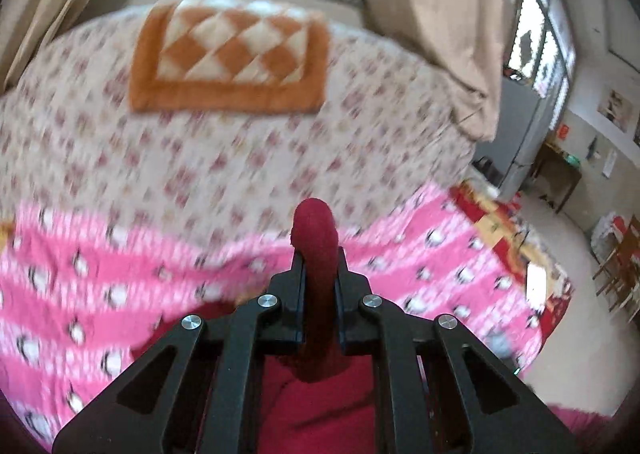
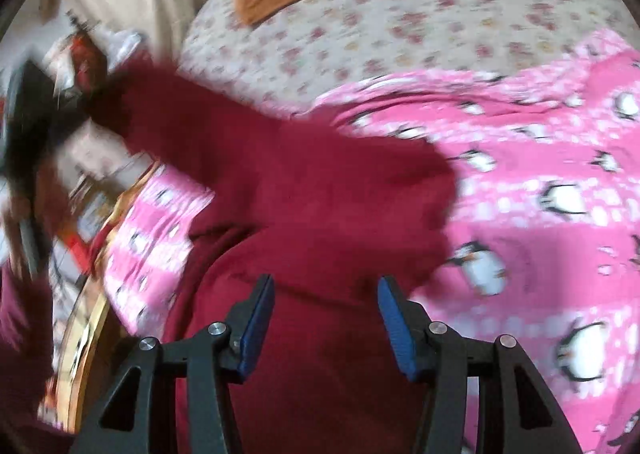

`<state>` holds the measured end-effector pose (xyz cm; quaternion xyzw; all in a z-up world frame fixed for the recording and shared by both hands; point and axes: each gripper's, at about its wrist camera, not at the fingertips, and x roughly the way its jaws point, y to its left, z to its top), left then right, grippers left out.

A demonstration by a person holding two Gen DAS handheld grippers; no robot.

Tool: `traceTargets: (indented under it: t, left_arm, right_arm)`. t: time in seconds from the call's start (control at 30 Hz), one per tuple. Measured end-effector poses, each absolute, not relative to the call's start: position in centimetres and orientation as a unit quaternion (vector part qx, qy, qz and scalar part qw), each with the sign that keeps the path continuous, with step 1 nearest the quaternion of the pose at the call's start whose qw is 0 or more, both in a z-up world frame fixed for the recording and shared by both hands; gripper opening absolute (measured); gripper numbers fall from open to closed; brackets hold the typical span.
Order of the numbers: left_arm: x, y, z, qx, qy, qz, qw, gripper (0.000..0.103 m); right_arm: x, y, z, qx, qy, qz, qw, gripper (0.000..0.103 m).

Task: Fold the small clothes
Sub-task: 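Grasp the sleeve with the left gripper and lay it across the body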

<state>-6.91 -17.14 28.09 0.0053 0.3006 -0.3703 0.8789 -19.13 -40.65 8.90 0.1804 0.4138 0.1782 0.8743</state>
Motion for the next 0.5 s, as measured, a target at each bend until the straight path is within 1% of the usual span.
traceTargets:
  t: [0.07,0.17,0.27,0.3,0.4,0.5]
  left_arm:
    - [-6.9,-18.6,30.1,0.007,0.287,-0.378,0.88,0.01]
    - [-7.1,-19.9,31.4,0.012,0.278,-0.383,0.881,0.01]
    - [-6.8,-20.3,31.3,0.029,0.281,-0.371,0.885,0.01]
    - [-6.7,-20.0,31.0,0.032,0.284,-0.366,0.886,0.01]
    - [-5.4,-18.3,28.5,0.033,0.314,-0.346,0.884,0.01]
    - [-3.9,-16.2,23.3,0.036,0.358,-0.32,0.876,0.01]
  right_arm:
    - [-18.0,-38.5,8.6,0.167,0.42,0.198,0.87,0.052]
    - [-15.8,-36.8,8.2,0.165,0.417,0.202,0.87,0.052]
    - [-12.5,-37.8,7.8,0.185,0.405,0.159,0.881,0.051]
    - [-11.6,-39.0,7.7,0.185,0.402,0.114,0.889,0.051]
    - [-11.2,-43.0,7.4,0.22,0.394,0.027,0.892,0.051]
    - [-12.4,-45.3,6.5,0.24,0.402,0.01,0.884,0.051]
